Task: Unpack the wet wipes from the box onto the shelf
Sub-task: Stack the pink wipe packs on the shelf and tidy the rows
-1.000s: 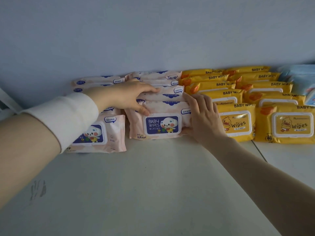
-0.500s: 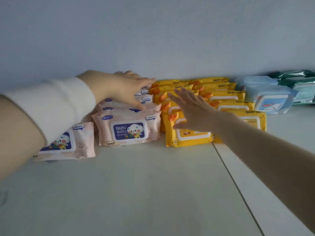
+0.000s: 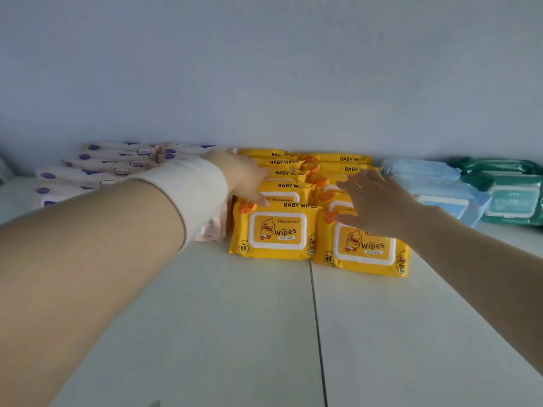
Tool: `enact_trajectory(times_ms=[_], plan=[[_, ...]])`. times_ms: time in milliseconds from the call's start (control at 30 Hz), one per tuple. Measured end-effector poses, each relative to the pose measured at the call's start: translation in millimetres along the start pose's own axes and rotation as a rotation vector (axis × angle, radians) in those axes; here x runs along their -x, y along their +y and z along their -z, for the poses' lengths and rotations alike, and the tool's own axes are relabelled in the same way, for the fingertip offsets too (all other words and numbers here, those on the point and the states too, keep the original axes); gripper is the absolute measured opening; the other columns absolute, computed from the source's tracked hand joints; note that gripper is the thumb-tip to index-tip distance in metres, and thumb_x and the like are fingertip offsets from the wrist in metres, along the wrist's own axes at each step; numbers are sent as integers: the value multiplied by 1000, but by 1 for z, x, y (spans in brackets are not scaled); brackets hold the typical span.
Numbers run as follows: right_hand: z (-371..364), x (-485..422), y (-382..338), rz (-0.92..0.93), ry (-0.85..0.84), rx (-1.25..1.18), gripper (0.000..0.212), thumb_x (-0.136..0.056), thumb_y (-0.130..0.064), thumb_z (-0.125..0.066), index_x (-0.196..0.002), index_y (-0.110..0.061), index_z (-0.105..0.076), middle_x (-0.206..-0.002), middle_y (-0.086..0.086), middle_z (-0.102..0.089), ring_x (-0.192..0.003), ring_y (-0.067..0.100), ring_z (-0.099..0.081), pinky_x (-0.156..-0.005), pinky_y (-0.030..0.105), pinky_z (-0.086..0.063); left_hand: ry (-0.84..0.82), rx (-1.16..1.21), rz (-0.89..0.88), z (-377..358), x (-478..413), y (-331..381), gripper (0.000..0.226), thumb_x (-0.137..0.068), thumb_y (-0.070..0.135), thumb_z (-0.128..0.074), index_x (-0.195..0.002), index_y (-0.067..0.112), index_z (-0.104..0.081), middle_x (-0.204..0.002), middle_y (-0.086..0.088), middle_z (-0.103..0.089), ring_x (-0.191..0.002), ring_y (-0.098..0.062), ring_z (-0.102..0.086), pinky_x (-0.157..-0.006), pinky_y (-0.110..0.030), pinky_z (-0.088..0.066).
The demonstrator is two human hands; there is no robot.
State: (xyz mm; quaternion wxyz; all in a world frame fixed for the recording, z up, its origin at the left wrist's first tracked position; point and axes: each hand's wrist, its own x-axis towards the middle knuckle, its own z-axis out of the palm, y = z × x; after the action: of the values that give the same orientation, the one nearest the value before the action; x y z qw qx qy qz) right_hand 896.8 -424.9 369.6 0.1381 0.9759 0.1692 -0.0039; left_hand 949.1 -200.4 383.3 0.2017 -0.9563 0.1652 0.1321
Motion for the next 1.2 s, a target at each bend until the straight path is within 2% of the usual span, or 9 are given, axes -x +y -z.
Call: enact_trajectory(times_ms=[100, 333, 433, 567, 633, 700, 800, 1000, 1200], plan=[[-7, -4, -30, 51, 42, -125, 90, -79, -66, -50, -148, -20, -15, -155, 5, -17, -143, 27, -12, -114, 42, -20, 24, 199, -27, -10, -6, -2, 87, -76, 72, -46, -144, 20, -26, -147, -8, -36, -131, -29, -38, -107, -48, -35], [-47, -19, -66, -18, 144, -251, 110, -66, -66, -64, -148, -20, -7, -146, 3, -27, -137, 25, -17, -114, 36, -19, 129, 440, -117, -15, -18, -9, 64, -84, 63, -39, -129, 19, -48, -132, -3, -47, -116, -19, -50, -101, -38, -41], [-53, -22, -68, -49, 192, -273, 107, -61, -62, -70, -145, -19, -22, -136, 8, -39, -129, 28, -30, -109, 36, -28, 81, 577, -148, -16, -25, -13, 58, -89, 57, -32, -125, 16, -52, -128, -3, -51, -115, -19, -49, -103, -36, -39], [-71, -31, -74, -144, 465, -223, 101, -33, -55, -86, -120, -11, -58, -94, 17, -61, -93, 33, -51, -75, 40, -52, 38, 754, -146, -13, -26, -19, 76, -81, 69, -25, -126, 16, -55, -132, -2, -53, -123, -19, -47, -104, -32, -35], [-78, -36, -80, -172, 525, -207, 100, -34, -54, -86, -120, -11, -59, -92, 19, -60, -92, 31, -40, -74, 40, -52, 57, 769, -184, -9, -25, -23, 106, -53, 94, -24, -120, 19, -59, -125, 0, -57, -115, -18, -51, -102, -35, -37], [-83, -40, -84, -189, 550, -186, 99, -38, -54, -85, -123, -11, -57, -93, 19, -60, -92, 30, -36, -76, 40, -52, 55, 778, -231, -9, -28, -26, 111, -39, 98, -34, -114, 21, -60, -118, 1, -59, -112, -18, -54, -100, -37, -42], [-83, -46, -87, -221, 554, -167, 98, -39, -51, -88, -123, -10, -56, -94, 16, -59, -93, 29, -36, -80, 39, -49, 37, 702, -237, -10, -29, -22, 76, -64, 66, -62, -129, 29, -48, -124, 11, -45, -124, -11, -43, -94, -21, -35], [-73, -42, -78, -233, 476, -168, 109, -29, -56, -86, -116, 4, -59, -94, 17, -65, -92, 36, -60, -79, 40, -53, 145, 453, -313, -23, -28, -22, 93, -62, 46, -79, -140, 32, -31, -139, 5, -35, -130, -14, -33, -108, -31, -32], [-71, -42, -66, -210, 406, -140, 91, -26, -56, -85, -94, 1, -65, -84, 15, -66, -84, 35, -62, -72, 37, -53, 82, 295, -328, -25, -28, -36, 104, -63, 43, -80, -145, 38, -16, -140, 3, -30, -129, -16, -29, -106, -30, -29]])
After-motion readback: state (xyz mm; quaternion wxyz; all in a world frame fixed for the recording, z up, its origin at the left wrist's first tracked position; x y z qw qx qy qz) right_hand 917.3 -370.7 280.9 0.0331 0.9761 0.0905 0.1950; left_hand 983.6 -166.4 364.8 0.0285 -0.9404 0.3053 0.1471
